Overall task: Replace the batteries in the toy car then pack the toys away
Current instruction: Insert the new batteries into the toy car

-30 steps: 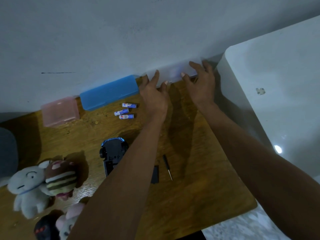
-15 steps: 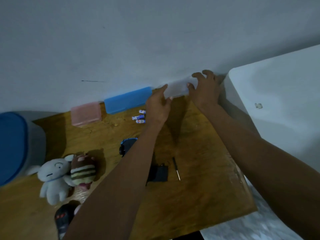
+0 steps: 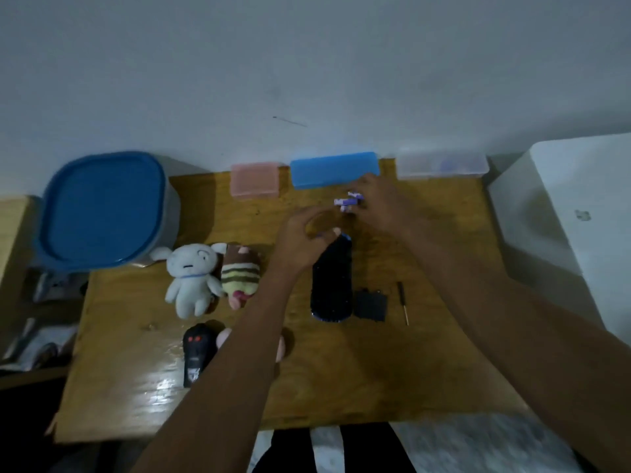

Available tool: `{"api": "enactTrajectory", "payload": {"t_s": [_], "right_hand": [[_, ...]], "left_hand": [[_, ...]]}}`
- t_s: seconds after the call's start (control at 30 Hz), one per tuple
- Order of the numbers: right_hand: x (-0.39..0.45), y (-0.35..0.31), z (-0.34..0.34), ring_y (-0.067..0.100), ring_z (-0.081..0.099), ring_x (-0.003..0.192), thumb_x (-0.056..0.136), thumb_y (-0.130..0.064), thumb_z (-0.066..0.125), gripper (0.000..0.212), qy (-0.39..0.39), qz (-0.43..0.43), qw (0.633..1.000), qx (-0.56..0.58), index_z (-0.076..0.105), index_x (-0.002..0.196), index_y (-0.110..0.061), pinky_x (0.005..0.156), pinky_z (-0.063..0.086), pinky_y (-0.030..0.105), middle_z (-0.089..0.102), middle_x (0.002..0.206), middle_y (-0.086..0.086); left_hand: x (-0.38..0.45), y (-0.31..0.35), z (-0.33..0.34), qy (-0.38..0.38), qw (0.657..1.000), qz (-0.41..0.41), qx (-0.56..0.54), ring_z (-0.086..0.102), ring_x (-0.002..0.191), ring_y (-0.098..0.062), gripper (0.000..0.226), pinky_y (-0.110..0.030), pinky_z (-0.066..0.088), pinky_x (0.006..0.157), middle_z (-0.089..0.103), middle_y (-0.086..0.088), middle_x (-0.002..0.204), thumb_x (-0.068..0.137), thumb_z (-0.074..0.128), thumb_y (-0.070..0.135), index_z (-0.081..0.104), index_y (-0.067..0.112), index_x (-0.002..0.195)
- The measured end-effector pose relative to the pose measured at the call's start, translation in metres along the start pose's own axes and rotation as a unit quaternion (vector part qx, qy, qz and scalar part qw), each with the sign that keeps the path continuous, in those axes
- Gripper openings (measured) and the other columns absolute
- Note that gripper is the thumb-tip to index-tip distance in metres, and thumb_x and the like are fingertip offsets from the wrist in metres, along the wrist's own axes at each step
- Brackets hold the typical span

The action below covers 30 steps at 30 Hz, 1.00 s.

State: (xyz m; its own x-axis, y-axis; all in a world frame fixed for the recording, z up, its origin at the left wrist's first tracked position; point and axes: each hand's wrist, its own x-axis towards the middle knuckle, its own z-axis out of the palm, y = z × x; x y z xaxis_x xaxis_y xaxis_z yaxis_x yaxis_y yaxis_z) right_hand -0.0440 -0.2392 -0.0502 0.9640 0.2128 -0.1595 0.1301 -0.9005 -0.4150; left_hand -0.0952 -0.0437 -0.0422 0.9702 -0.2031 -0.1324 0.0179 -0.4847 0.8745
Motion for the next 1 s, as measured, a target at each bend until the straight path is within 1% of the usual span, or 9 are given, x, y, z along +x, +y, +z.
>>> {"api": "enactTrajectory", "payload": {"t_s": [0.13,0.3,0.37,0.47,0.57,0.67,0.83,0.9,1.0], "right_hand": [[0.005,-0.007,0.021,0.040,0.052,0.121,0.094,-0.032,0.065,0.051,-0.023,-0.015,0.996,-0.089,0.054,0.140,-0.013,0.099,0.045,0.045,0.050,0.136,0.018],[0.008,-0.006,0.036,0.044,0.044,0.127,0.097,-0.047,0.058,0.057,-0.043,-0.022,0.987,-0.154,0.044,0.149,-0.029,0.104,0.042,0.054,0.043,0.144,0.021],[0.004,-0.008,0.039,0.043,0.045,0.123,0.098,-0.045,0.056,0.051,-0.032,-0.025,0.987,-0.158,0.049,0.144,-0.024,0.103,0.041,0.053,0.046,0.138,0.021],[-0.003,-0.007,0.047,0.041,0.045,0.118,0.100,-0.039,0.052,0.044,-0.003,-0.039,0.984,-0.172,0.050,0.136,-0.013,0.097,0.044,0.052,0.048,0.130,0.021],[-0.007,-0.008,0.055,0.038,0.047,0.111,0.103,-0.040,0.037,0.046,-0.008,-0.027,0.979,-0.203,0.051,0.127,-0.004,0.091,0.044,0.049,0.051,0.124,0.021],[-0.016,-0.008,0.063,0.037,0.048,0.106,0.102,-0.043,0.009,0.064,-0.010,-0.054,0.976,-0.212,0.051,0.128,-0.002,0.084,0.041,0.046,0.052,0.121,0.022],[-0.027,-0.020,0.061,0.039,0.057,0.084,0.107,-0.031,0.036,0.032,0.008,-0.027,0.982,-0.188,0.048,0.120,-0.004,0.062,0.050,0.045,0.052,0.113,0.023],[-0.025,-0.020,0.059,0.038,0.058,0.077,0.106,-0.032,0.035,0.030,-0.013,-0.023,0.985,-0.173,0.046,0.117,-0.007,0.061,0.054,0.049,0.053,0.111,0.021],[-0.030,-0.023,0.054,0.031,0.057,0.084,0.106,-0.030,0.037,0.027,-0.030,0.003,0.991,-0.132,0.050,0.117,-0.009,0.067,0.051,0.044,0.056,0.113,0.017]], "left_hand": [[-0.024,-0.018,-0.010,-0.064,0.997,-0.021,-0.031,0.048,0.120,-0.009,0.074,-0.030,0.048,0.099,0.051,0.003,0.132,0.079,0.087,0.027,0.054,0.026,0.145],[-0.041,-0.035,-0.003,-0.163,0.984,-0.067,-0.006,0.045,0.138,-0.024,0.118,-0.048,0.044,0.113,0.042,-0.004,0.147,0.048,0.088,0.074,0.036,0.049,0.151],[-0.047,-0.031,-0.002,-0.204,0.975,-0.088,0.000,0.035,0.143,-0.031,0.125,-0.051,0.038,0.117,0.030,-0.005,0.152,0.049,0.094,0.062,0.028,0.048,0.155],[-0.055,-0.025,0.003,-0.237,0.965,-0.109,0.035,0.021,0.147,-0.039,0.125,-0.053,0.031,0.118,0.015,-0.008,0.156,0.061,0.098,0.029,0.021,0.046,0.158],[-0.058,-0.027,0.006,-0.227,0.966,-0.116,0.034,0.025,0.146,-0.041,0.128,-0.051,0.035,0.116,0.018,-0.011,0.155,0.062,0.097,0.015,0.018,0.047,0.158],[-0.062,-0.030,0.007,-0.212,0.968,-0.132,0.000,0.035,0.138,-0.042,0.131,-0.048,0.042,0.110,0.029,-0.012,0.146,0.061,0.097,0.011,0.016,0.049,0.158],[-0.064,-0.038,0.007,-0.171,0.977,-0.116,-0.052,0.050,0.125,-0.035,0.139,-0.052,0.050,0.105,0.039,-0.009,0.137,0.051,0.099,0.017,0.015,0.050,0.157],[-0.065,-0.042,0.004,-0.161,0.978,-0.104,-0.079,0.053,0.125,-0.032,0.140,-0.049,0.051,0.104,0.044,-0.008,0.140,0.049,0.099,0.021,0.014,0.050,0.157],[-0.067,-0.041,-0.004,-0.154,0.972,-0.112,-0.139,0.052,0.130,-0.022,0.137,-0.036,0.047,0.107,0.046,-0.005,0.147,0.060,0.095,0.002,0.011,0.038,0.161]]}}
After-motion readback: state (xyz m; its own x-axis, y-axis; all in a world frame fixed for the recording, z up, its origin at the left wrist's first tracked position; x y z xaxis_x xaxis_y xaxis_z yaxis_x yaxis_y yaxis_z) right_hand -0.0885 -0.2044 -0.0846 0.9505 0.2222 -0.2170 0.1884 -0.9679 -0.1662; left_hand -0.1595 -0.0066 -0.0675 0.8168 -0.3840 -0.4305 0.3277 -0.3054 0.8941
